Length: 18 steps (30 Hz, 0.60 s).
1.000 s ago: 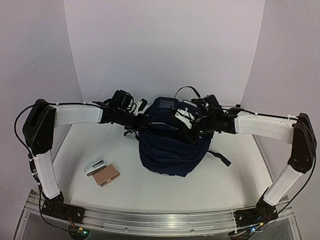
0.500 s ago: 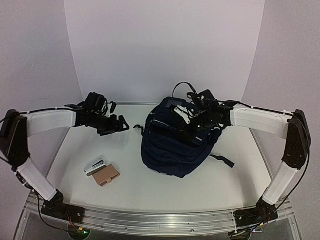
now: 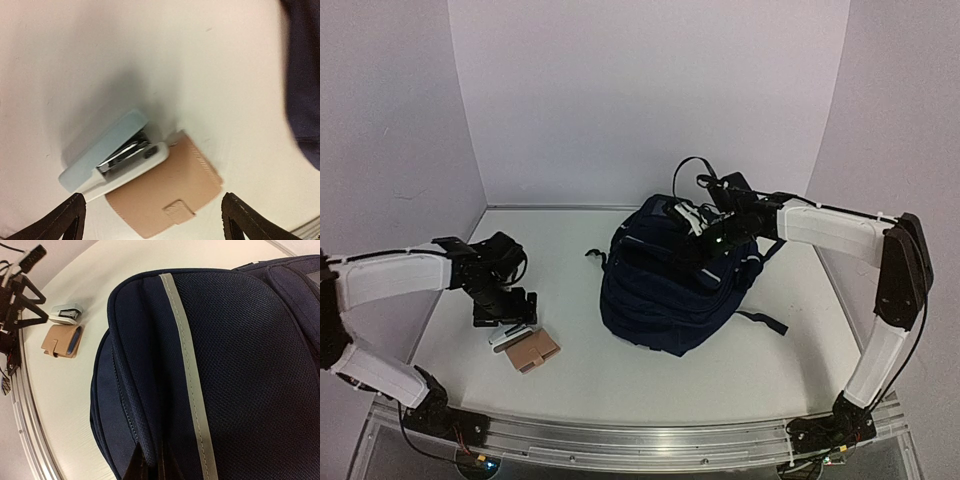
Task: Pack the student bag
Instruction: Pick up the stationery from the center of the board.
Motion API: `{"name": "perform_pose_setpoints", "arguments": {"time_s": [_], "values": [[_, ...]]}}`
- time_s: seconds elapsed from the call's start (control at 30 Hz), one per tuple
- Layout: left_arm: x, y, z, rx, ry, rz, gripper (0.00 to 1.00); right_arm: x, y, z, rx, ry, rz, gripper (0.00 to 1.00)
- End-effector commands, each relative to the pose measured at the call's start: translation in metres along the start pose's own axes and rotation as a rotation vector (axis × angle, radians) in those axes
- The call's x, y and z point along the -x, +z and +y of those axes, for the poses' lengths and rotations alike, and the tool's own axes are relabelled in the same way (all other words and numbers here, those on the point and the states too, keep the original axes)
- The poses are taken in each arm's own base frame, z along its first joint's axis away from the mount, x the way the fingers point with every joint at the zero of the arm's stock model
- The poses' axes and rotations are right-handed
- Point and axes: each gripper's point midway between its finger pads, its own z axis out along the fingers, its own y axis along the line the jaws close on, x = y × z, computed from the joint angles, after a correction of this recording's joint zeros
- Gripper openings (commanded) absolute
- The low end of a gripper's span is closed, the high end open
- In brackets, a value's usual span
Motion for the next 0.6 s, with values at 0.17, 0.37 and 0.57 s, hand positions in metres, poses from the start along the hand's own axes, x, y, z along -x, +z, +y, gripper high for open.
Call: {"name": "perform_pose_setpoints", "arguments": {"time_s": [0.17,0.37,0.57], "values": [[0.003,0.039,0.028,0.285,0.069,0.121,0.93,0.027,-0.018,0.009,0.066,0.016,-0.089,0.0],[0.003,0.052,0.025,0.25,0.082,0.168,0.83,0.028,-0.019,0.009,0.075,0.017,-0.091,0.0],[0.004,0.066,0.025,0.186,0.065,0.235,0.76,0.03,-0.022,0.009,0.079,0.014,-0.1,0.0]]}}
